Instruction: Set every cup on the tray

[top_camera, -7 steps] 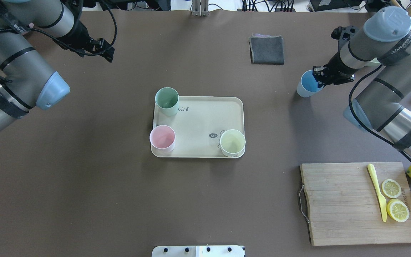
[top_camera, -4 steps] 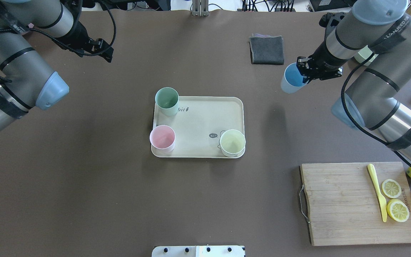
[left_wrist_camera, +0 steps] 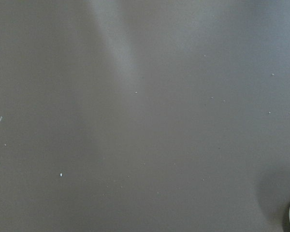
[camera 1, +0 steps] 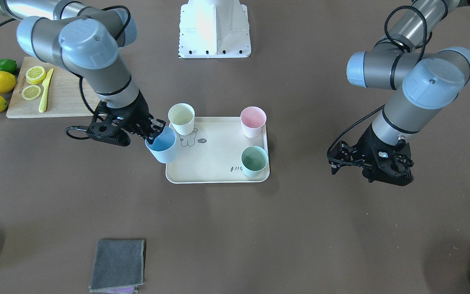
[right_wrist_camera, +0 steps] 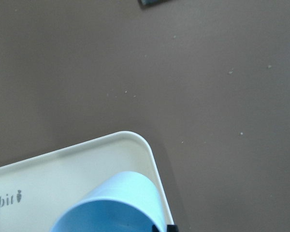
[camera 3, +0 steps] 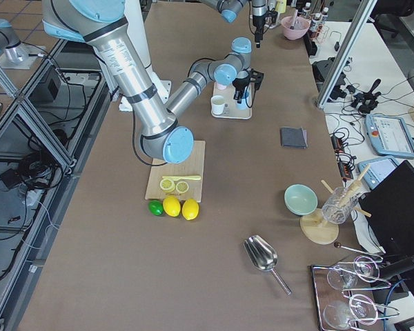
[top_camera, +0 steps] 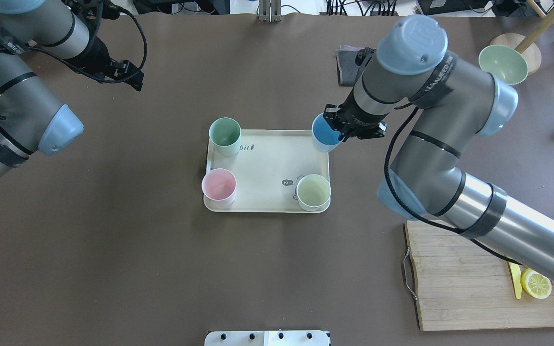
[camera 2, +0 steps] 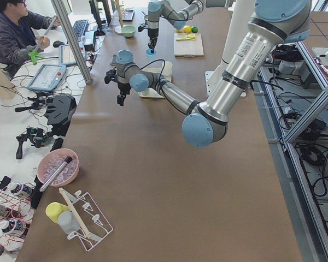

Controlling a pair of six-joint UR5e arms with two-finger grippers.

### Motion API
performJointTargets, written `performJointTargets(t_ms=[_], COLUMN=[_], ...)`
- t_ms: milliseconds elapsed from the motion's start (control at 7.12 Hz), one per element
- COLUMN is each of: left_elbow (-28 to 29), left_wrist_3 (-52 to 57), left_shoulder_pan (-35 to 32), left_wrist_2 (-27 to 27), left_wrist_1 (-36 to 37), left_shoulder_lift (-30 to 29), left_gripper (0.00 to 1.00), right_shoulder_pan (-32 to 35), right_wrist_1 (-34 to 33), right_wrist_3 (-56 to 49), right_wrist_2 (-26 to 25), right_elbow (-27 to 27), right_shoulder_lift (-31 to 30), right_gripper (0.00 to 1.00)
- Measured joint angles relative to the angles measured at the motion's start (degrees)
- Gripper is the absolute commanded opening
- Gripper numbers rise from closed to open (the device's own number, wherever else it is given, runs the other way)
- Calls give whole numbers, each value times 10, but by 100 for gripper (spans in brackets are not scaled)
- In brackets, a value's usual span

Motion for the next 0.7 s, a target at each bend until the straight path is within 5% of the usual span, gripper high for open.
performJointTargets(t_ms=[422,562,703], left_elbow=[-6,-6,-6], left_wrist_3=[0,0,0], left_shoulder_pan=[0,0,0], left_wrist_2=[0,0,0], left_wrist_1=[0,0,0], left_shoulder_lift=[5,5,5], left_gripper=[99,99,99], right_shoulder_pan=[-47,-50,-50], right_wrist_1=[5,6,6], right_wrist_3=[29,28,25], right_wrist_2=[-36,-39,-42], right_elbow=[-39,-51,-58], right_shoulder_lift=[35,42,45], right_gripper=[0,20,59])
